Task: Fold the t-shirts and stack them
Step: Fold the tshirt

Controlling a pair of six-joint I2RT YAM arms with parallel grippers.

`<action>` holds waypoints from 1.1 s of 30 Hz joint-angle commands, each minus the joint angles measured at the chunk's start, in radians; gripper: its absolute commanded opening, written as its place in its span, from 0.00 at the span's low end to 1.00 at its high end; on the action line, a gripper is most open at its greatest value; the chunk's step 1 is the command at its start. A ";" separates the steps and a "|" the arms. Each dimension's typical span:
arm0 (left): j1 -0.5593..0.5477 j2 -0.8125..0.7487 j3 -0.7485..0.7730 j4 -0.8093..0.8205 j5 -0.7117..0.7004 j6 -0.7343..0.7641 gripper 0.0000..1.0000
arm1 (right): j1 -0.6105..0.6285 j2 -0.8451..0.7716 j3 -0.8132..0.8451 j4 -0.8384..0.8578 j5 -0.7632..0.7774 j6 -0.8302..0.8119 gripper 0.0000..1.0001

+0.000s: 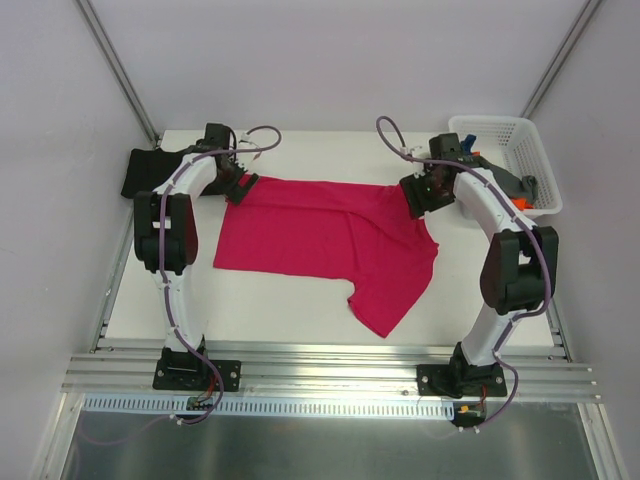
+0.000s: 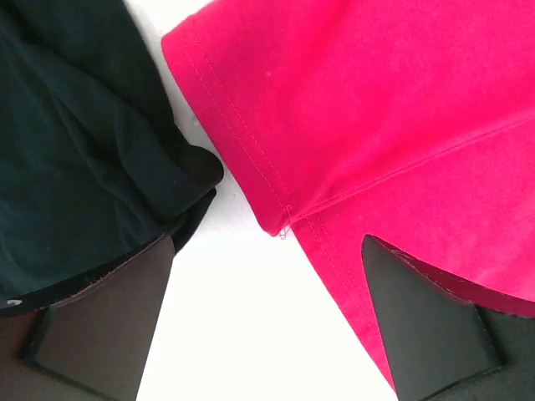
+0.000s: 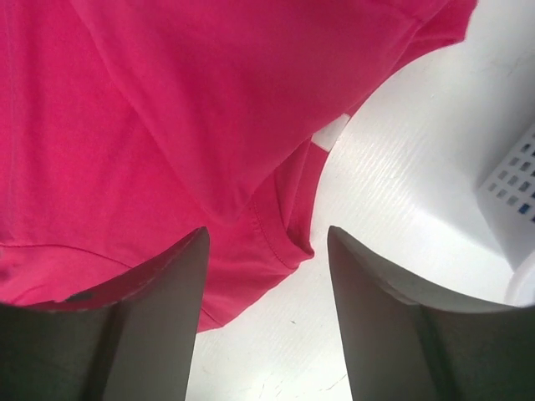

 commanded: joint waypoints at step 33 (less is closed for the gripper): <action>-0.123 -0.431 -0.237 -0.329 0.099 -0.414 0.81 | 0.176 -0.359 -0.312 -0.089 -0.335 0.243 0.56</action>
